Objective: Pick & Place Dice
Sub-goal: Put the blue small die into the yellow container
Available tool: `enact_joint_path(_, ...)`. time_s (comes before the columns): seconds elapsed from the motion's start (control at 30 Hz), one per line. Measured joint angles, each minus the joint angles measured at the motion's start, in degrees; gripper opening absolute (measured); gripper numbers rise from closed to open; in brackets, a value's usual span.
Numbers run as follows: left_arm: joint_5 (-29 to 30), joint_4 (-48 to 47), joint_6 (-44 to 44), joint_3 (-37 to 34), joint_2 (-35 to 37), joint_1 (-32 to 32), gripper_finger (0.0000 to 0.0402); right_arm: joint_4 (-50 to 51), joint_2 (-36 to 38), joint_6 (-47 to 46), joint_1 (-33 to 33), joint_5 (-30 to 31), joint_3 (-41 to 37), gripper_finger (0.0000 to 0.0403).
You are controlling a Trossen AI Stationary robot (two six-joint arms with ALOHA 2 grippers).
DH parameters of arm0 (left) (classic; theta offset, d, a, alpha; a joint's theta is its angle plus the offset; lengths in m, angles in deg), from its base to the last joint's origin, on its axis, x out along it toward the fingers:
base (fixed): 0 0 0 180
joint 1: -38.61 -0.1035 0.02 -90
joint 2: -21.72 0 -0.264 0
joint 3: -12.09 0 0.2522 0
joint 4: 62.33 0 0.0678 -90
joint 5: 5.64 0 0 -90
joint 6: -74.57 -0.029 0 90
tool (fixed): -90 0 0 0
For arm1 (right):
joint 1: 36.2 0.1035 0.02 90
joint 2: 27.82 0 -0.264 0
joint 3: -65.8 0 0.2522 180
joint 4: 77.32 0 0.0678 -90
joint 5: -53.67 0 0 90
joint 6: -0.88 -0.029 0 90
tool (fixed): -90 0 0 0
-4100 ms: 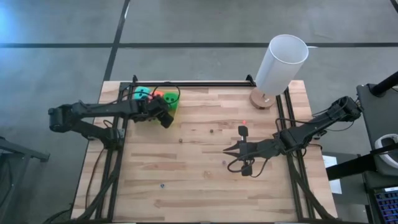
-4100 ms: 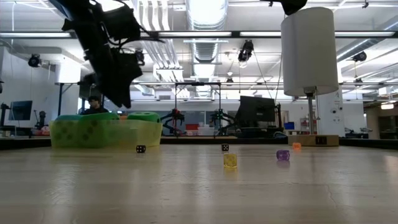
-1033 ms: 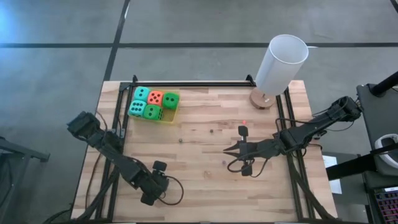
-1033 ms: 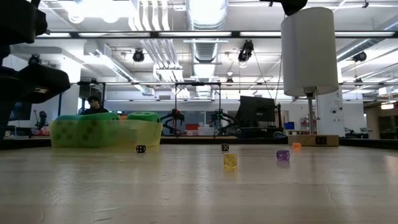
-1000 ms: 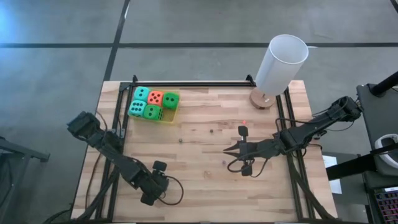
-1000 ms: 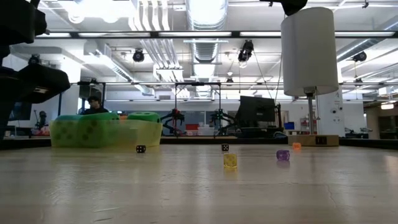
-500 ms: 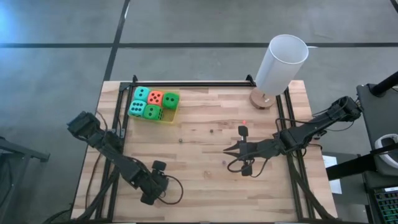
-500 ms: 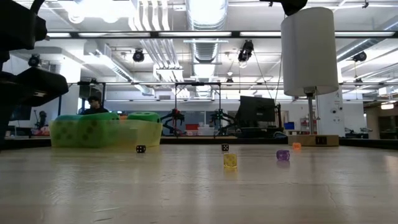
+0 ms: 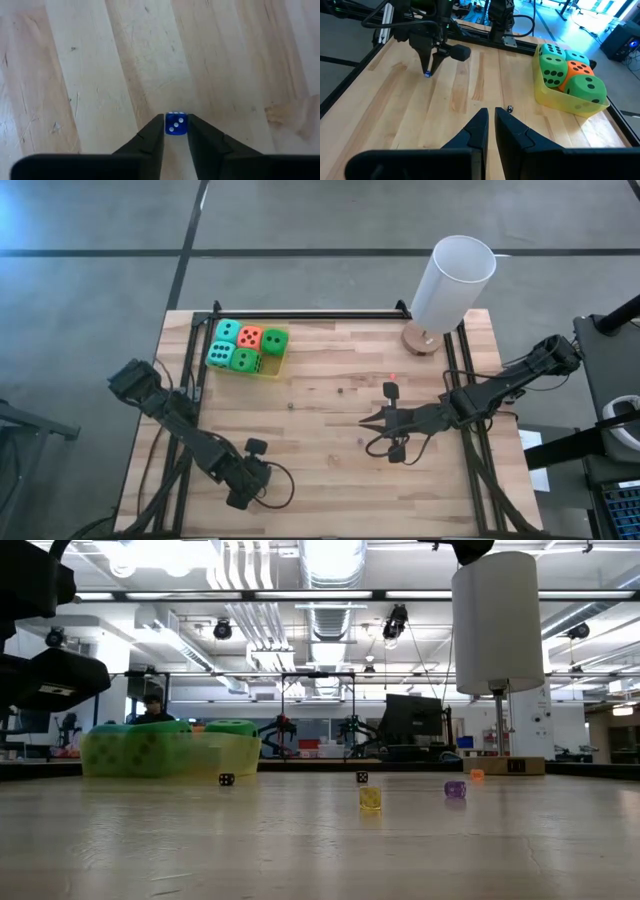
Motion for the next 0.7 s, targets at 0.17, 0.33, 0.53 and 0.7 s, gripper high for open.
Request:
enact_joint_path(0.17,0.00,0.04,-0.03,0.00,0.00,0.00,0.0065,0.00,0.00,0.00,-0.02,-0.01,0.00,0.0028)
enact_joint_path(0.33,0.05,0.84,0.00,-0.59,0.14,0.00,0.0055,0.00,0.00,0.00,0.00,-0.02,0.00,0.0028)
enact_joint_path(0.53,0.03,0.88,0.02,-0.56,0.17,-0.04,0.0056,0.00,0.00,0.00,0.00,-0.02,0.00,0.0028)
enact_joint_path(0.7,0.07,0.99,1.09,-0.57,0.17,-0.05,0.0057,0.00,0.00,0.00,0.00,0.00,0.00,0.0028)
